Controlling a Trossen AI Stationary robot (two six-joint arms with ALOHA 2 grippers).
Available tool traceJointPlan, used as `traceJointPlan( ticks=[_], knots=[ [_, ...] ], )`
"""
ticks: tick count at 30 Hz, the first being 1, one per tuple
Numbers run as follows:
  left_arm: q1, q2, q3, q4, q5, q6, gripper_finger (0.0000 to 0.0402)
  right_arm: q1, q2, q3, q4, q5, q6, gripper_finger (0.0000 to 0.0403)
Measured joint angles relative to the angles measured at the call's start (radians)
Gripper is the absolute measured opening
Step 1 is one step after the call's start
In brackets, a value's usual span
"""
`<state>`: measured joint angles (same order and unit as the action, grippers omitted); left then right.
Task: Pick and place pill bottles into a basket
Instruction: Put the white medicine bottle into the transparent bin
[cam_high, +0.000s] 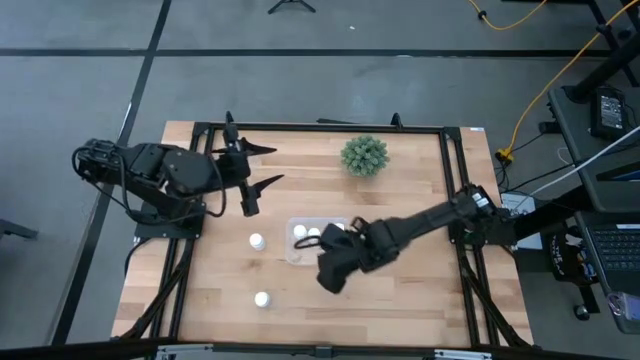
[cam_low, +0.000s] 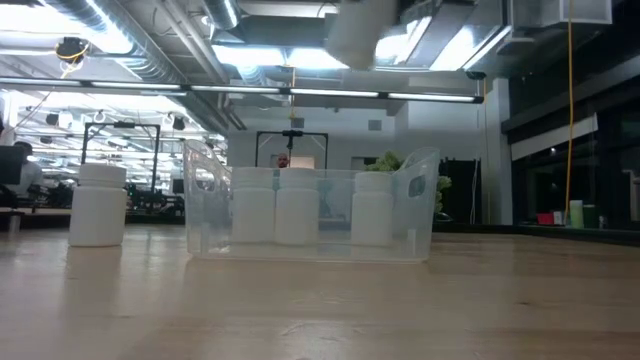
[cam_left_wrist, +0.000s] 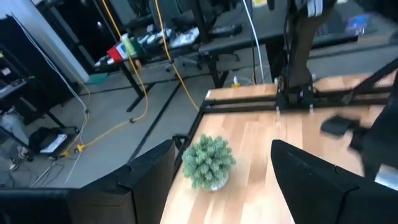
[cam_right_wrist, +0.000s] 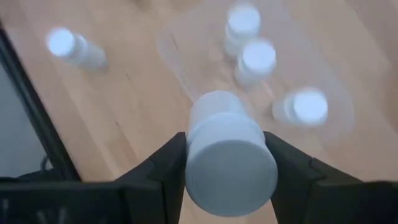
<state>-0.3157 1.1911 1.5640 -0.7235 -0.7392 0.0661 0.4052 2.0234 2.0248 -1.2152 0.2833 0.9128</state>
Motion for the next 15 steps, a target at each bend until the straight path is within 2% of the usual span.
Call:
traceJointPlan(
  ticks=[7, 11, 15],
  knots=[
    [0.0, -0.045, 0.0, 0.069, -0.031, 0.048, 0.0259, -0.083, 0.074, 0.001, 0.082, -0.053, -0.157, 0.0168],
    [0.0, -0.082, 0.0, 0.116, -0.039, 0.06, 0.0259, -0.098, 0.15, 0.0, 0.077, -0.141, -0.192, 0.0168],
    [0.0, -0.114, 0.0, 0.13, -0.049, 0.062, 0.0259, -0.099, 0.195, -0.001, 0.053, -0.164, -0.196, 0.0168]
  ],
)
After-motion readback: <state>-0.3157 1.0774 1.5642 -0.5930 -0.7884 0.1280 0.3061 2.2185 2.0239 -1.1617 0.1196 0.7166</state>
